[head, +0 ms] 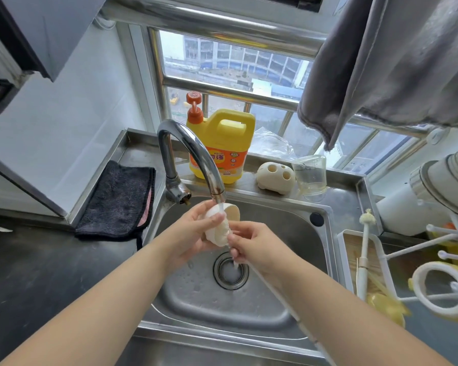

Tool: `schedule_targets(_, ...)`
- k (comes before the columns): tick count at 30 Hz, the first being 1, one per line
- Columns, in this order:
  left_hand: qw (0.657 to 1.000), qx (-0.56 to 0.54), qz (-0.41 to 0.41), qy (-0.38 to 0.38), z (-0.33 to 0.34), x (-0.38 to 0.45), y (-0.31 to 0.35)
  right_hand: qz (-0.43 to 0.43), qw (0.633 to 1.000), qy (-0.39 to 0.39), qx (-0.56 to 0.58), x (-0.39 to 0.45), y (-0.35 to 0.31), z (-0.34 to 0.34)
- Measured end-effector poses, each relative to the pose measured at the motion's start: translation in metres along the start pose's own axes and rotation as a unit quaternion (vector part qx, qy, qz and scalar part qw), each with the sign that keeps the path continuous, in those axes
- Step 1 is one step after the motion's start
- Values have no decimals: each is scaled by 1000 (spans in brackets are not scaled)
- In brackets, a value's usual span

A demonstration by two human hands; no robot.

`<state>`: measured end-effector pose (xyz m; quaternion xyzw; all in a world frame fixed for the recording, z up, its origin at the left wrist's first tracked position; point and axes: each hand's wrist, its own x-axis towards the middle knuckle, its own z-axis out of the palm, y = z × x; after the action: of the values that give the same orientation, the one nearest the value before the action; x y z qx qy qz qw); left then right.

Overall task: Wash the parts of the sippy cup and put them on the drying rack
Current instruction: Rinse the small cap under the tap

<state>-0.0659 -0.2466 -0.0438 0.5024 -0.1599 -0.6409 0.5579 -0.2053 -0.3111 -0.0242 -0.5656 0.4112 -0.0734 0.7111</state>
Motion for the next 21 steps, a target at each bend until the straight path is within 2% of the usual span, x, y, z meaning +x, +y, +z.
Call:
schedule_targets(2,1000,0,-9,-16,0,-2,2,-10,1000,2,-18,-1,5,2)
schedule_targets(5,999,-16,-37,-33,-2,-3,7,-41,975,33,-214,-2,4,1)
schedule_targets(10,992,103,-49,54,6,7,8,-85,912,6,-400,-5,-3,1)
schedule_targets(12,991,116,-39,56,7,8,3,-93,893,-1,-440,-6,-4,1)
schedule_targets(13,992,112,-33,51,7,7,0,-84,910,5,-406,-5,-3,0)
schedule_targets(15,994,96,-20,41,5,5,-3,-19,984,-4,-174,-7,-4,-1)
schedule_targets(16,996,80,-12,36,5,5,-4,9,999,-21,-41,-6,-4,-1)
schedule_targets(18,999,29,3,23,6,3,-6,35,988,-37,144,-4,-3,3)
schedule_targets(19,1000,12,9,21,7,3,-7,35,983,-42,177,-4,-2,5)
schedule_targets(21,999,2,19,31,6,2,-6,8,994,-28,108,-3,1,9)
